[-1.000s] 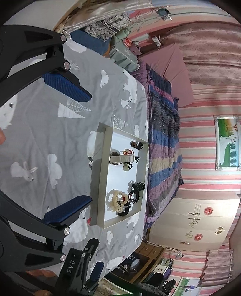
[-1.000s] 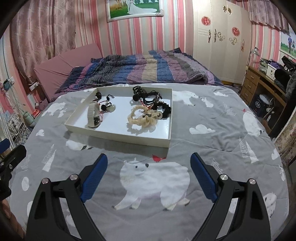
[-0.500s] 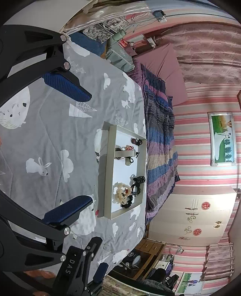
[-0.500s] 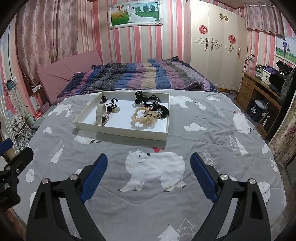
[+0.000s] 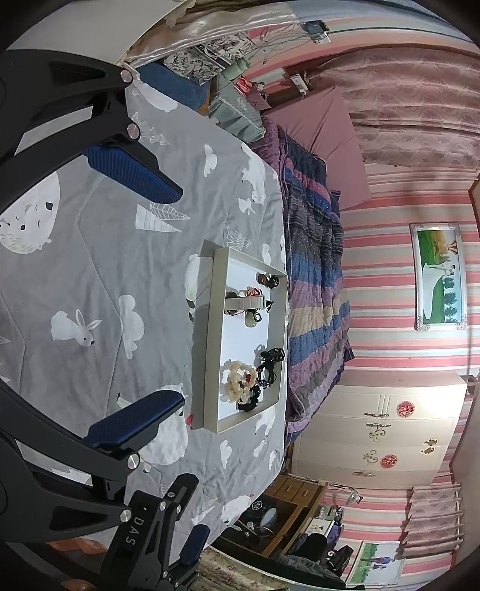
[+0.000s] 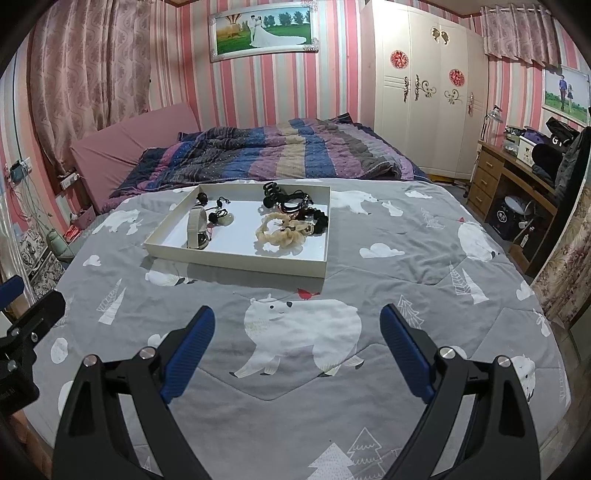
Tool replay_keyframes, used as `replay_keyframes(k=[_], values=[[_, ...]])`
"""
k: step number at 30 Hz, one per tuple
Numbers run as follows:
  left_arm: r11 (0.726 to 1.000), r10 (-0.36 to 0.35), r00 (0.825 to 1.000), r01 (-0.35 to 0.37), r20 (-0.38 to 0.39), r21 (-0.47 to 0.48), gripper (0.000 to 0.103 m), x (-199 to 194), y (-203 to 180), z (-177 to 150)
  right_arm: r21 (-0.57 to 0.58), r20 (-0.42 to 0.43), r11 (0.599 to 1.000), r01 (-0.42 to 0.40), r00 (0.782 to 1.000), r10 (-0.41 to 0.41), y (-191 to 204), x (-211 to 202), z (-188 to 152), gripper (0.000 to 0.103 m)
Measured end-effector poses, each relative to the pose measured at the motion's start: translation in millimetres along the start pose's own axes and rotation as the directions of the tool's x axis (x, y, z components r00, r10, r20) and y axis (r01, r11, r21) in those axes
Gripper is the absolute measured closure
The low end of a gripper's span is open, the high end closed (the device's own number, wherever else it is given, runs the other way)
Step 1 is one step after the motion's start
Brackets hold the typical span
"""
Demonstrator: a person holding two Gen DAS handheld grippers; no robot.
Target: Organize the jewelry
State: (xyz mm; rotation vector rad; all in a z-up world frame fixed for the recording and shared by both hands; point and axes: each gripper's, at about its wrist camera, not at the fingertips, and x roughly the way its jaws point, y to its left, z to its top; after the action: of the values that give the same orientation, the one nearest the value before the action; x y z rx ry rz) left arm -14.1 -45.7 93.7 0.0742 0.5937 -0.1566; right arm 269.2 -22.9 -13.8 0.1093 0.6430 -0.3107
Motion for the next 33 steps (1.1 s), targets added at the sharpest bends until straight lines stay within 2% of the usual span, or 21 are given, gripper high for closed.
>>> replay_keyframes(k=[33], values=[[1.000,0.025,1.000,-0.025,-0.003,0.004,0.003,-2.5,3.9,-1.5,-0.004,0.002,1.000,0.011,1.000,-0.011,1.4,-1.6,-1.3,0.012]])
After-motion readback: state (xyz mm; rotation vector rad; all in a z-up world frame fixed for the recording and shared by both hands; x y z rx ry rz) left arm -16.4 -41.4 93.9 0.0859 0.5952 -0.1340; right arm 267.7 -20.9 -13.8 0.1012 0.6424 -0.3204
